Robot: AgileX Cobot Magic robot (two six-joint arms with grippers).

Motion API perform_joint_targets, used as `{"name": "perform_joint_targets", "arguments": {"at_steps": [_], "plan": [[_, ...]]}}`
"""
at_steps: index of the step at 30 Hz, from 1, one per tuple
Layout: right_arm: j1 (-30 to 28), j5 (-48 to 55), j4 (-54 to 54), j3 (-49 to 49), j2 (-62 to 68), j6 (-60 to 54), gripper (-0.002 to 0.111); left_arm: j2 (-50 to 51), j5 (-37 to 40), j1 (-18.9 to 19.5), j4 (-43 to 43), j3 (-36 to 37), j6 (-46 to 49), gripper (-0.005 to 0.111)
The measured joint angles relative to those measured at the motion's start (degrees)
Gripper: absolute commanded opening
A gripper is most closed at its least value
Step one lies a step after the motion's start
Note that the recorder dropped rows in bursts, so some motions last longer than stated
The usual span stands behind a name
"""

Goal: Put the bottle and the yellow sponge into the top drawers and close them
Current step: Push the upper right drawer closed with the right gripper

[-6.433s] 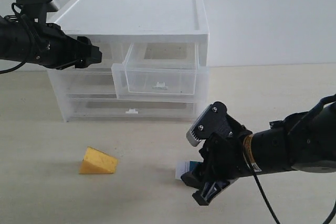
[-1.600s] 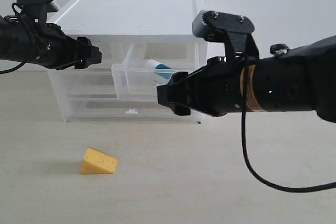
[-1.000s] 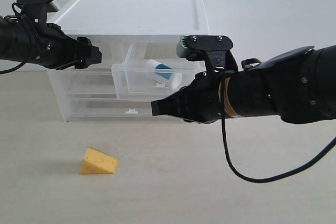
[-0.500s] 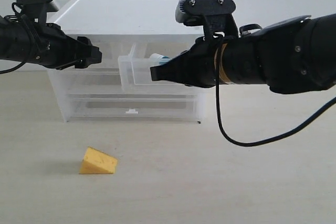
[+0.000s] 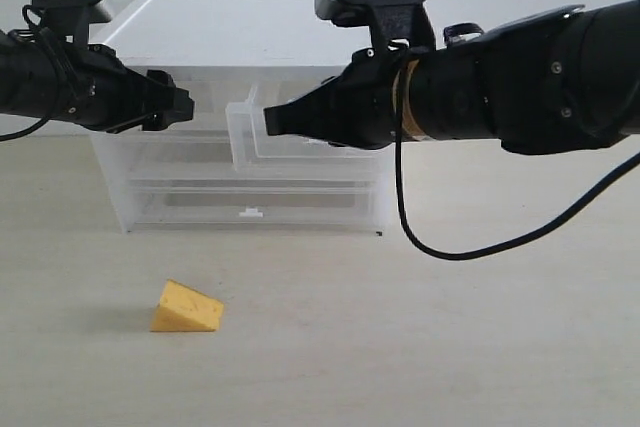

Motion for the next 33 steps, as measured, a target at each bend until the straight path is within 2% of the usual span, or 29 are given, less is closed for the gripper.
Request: {"name": "perform_joint_targets", "arguments": {"at_steps": [3, 8, 16, 25, 33], "plan": [[0.0, -4.5, -0.2, 0.4, -2.8, 1.6, 0.001, 0.0, 0.0, 0.0, 0.0, 0.0, 0.0, 0.064], [0.0, -5.5, -5.8, 4.3, -8.1, 7.4, 0.001, 0.0, 0.0, 0.0, 0.0, 0.0, 0.0, 0.064], [0.0, 2.3, -8.8, 9.9, -5.3, 9.6, 0.001, 0.0, 0.0, 0.0, 0.0, 0.0, 0.0, 0.064], [0.0, 7.8, -9.3, 0.7, 7.1, 7.6, 0.001, 0.0, 0.0, 0.0, 0.0, 0.0, 0.0, 0.064], [0.0, 10.3, -9.7, -5.5, 7.9, 5.7, 0.001, 0.0, 0.0, 0.0, 0.0, 0.0, 0.0, 0.064]]}}
